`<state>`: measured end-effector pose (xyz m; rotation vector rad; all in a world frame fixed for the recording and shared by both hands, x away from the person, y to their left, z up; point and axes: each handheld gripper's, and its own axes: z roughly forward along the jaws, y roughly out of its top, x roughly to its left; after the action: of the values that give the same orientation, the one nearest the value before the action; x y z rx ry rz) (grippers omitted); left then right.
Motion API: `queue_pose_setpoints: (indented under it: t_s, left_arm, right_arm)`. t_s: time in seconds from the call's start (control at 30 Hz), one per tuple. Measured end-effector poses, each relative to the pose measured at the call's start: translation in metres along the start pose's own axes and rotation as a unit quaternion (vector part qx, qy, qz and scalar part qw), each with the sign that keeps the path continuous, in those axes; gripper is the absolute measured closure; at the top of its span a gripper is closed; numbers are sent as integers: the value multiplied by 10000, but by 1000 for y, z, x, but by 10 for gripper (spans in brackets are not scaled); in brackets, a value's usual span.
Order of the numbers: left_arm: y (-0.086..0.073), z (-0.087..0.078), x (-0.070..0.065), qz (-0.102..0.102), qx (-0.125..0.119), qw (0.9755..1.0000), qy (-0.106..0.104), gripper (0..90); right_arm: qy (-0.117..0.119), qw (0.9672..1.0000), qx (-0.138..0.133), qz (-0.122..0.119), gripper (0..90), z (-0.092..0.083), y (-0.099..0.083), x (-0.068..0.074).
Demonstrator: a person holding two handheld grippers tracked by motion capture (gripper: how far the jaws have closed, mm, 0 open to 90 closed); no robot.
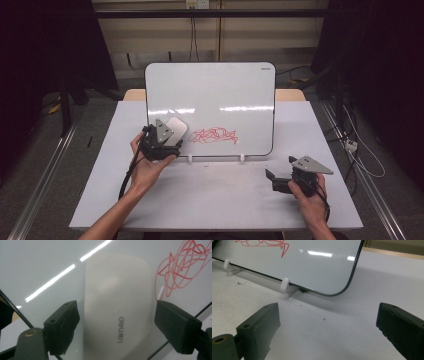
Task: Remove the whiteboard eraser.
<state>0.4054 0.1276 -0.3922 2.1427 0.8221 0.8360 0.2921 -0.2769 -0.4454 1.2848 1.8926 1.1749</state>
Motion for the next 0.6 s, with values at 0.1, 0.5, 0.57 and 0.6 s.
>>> queue_pose_setpoints:
  t_s: [0.1, 0.5, 0.57, 0.6]
  left_arm:
    - [-3, 3, -2, 148, 62, 9998, 111, 255]
    - [-3, 7, -5, 237, 160, 9992, 292, 296]
    - [-3, 8, -6, 281, 168, 9989, 340, 299]
    - [-2, 8, -6, 291, 195, 9988, 341, 299]
  right_arm:
    - [-8, 10000, 0, 9, 51, 0, 0, 0]
    - [-16, 10000, -13, -6, 55, 0, 0, 0]
    - [-17, 10000, -4, -3, 55, 0, 0, 0]
    - [-17, 10000, -4, -3, 55, 0, 0, 0]
